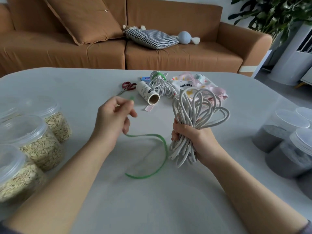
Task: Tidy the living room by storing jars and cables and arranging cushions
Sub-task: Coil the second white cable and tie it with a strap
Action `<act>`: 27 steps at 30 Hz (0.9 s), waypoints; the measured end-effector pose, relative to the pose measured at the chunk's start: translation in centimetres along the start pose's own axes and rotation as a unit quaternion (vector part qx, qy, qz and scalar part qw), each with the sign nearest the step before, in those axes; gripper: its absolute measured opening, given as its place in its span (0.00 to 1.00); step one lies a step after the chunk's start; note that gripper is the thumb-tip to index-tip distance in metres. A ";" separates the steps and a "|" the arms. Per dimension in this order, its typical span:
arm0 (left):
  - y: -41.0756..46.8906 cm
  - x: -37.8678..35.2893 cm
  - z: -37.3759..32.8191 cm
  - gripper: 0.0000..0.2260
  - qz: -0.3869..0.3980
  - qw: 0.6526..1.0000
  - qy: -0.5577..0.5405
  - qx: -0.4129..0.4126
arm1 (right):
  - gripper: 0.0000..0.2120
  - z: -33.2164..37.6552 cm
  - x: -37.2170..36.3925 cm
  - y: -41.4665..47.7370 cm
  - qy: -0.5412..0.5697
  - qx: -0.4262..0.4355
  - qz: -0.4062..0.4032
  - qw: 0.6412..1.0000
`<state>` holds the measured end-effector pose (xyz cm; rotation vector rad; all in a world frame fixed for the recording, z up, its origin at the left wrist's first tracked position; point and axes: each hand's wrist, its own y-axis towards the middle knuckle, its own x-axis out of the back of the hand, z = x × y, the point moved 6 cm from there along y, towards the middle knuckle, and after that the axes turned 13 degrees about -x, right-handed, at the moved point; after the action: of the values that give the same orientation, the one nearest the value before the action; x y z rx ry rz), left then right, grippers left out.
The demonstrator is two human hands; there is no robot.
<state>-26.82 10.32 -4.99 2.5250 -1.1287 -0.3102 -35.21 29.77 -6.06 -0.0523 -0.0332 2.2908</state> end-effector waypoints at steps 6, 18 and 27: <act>-1.2 -2.7 0.8 0.09 0.146 0.968 0.206 -0.015 | 0.04 1.1 0.2 -0.5 -0.072 0.051 -0.022 0.996; -2.6 -4.5 -0.9 0.05 0.138 0.986 0.088 0.030 | 0.09 2.0 -0.9 -0.7 -0.113 0.061 0.002 0.992; -2.9 -4.6 0.0 0.05 0.175 0.981 0.079 0.022 | 0.12 1.3 0.0 -0.4 -0.062 0.018 -0.015 0.998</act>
<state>-27.84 15.60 -5.90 2.2814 -1.4940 0.0093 -34.93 30.02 -4.76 0.1096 -0.0567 2.2622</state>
